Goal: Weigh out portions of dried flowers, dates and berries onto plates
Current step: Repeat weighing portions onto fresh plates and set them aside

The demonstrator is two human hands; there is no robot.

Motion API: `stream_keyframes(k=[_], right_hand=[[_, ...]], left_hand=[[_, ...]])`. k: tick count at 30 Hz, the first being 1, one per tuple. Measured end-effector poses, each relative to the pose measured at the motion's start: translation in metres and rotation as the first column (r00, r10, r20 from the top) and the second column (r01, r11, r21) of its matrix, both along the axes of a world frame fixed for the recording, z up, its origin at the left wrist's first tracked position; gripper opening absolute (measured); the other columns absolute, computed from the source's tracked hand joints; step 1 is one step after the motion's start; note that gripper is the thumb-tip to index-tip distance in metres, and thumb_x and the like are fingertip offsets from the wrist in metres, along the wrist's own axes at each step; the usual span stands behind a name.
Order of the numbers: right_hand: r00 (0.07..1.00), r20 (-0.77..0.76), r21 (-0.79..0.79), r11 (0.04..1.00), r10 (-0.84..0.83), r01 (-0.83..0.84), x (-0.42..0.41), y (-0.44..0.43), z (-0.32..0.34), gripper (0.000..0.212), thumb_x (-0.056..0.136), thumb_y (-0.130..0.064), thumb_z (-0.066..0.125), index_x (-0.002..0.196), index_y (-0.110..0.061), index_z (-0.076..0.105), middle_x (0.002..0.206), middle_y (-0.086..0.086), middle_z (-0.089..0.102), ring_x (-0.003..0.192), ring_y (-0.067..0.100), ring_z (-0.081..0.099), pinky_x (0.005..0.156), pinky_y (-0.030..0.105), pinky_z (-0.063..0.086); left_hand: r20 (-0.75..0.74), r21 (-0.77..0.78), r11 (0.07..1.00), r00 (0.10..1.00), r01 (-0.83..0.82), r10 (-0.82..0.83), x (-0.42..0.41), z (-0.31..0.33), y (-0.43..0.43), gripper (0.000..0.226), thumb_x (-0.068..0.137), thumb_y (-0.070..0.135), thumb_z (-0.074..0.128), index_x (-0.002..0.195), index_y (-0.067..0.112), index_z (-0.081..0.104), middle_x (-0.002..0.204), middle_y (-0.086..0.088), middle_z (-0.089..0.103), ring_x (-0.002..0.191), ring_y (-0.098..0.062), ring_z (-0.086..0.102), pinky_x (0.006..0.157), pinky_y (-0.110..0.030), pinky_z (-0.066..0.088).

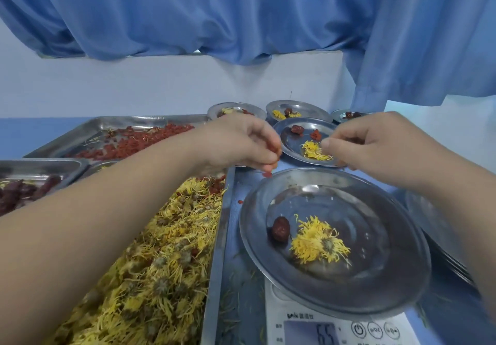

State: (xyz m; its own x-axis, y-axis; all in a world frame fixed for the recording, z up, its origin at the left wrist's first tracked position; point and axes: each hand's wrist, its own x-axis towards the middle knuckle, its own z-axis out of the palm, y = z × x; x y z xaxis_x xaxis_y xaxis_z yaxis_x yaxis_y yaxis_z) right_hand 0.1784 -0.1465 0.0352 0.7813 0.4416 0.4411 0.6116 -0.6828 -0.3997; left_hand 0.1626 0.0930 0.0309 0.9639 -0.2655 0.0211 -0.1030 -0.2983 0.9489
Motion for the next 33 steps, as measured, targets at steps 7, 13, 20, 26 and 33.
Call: stream_keyframes(k=[7, 13, 20, 26, 33], right_hand=[[1.000, 0.010, 0.039, 0.999, 0.010, -0.011, -0.007, 0.001, 0.003, 0.028, 0.086, -0.037, 0.060, 0.062, -0.025, 0.065, 0.061, 0.005, 0.061, 0.055, 0.015, 0.052, 0.058, 0.028, 0.043], [0.998, 0.054, 0.074, 0.997, -0.018, 0.014, -0.016, -0.005, 0.008, 0.030, 0.088, -0.037, 0.060, 0.069, -0.015, 0.069, 0.064, 0.008, 0.063, 0.056, 0.015, 0.051, 0.056, 0.028, 0.043], [0.988, 0.069, 0.279, 0.953, -0.139, 0.115, -0.036, -0.028, -0.002, 0.032, 0.086, -0.036, 0.058, 0.066, -0.012, 0.066, 0.061, 0.006, 0.063, 0.060, 0.019, 0.058, 0.061, 0.032, 0.050], [0.993, 0.083, 0.181, 0.981, -0.087, 0.071, -0.069, -0.046, -0.032, 0.035, 0.086, -0.036, 0.056, 0.059, -0.014, 0.056, 0.052, -0.006, 0.049, 0.052, 0.007, 0.043, 0.050, 0.018, 0.032], [0.995, 0.077, 0.187, 0.981, -0.056, 0.040, -0.093, -0.063, -0.057, 0.034, 0.087, -0.032, 0.057, 0.059, -0.013, 0.054, 0.058, -0.001, 0.050, 0.059, 0.012, 0.047, 0.053, 0.018, 0.033]], left_hand=[[0.082, 0.260, 0.964, 0.994, 0.049, -0.072, -0.004, -0.014, -0.047, 0.024, 0.083, -0.003, 0.068, 0.100, 0.014, 0.068, 0.091, -0.008, 0.074, 0.079, -0.020, 0.071, 0.073, -0.025, 0.059], [0.188, 0.404, 0.913, 0.982, -0.059, -0.020, -0.009, -0.012, -0.056, 0.021, 0.086, 0.013, 0.067, 0.102, 0.027, 0.070, 0.075, 0.017, 0.071, 0.072, 0.000, 0.067, 0.073, -0.021, 0.054], [0.297, 0.410, 0.891, 0.952, -0.194, 0.071, -0.015, -0.019, -0.063, 0.022, 0.086, 0.017, 0.064, 0.083, 0.037, 0.072, 0.083, 0.024, 0.068, 0.075, 0.009, 0.063, 0.068, -0.012, 0.047], [0.392, 0.455, 0.848, 0.916, -0.271, 0.083, -0.019, -0.028, -0.074, 0.033, 0.084, 0.007, 0.066, 0.075, 0.038, 0.066, 0.079, 0.020, 0.065, 0.076, 0.009, 0.061, 0.062, -0.002, 0.044], [0.375, 0.455, 0.839, 0.919, -0.297, 0.122, -0.024, -0.027, -0.075, 0.007, 0.081, 0.028, 0.073, 0.081, 0.033, 0.069, 0.083, 0.019, 0.066, 0.069, 0.006, 0.061, 0.058, -0.009, 0.040]])
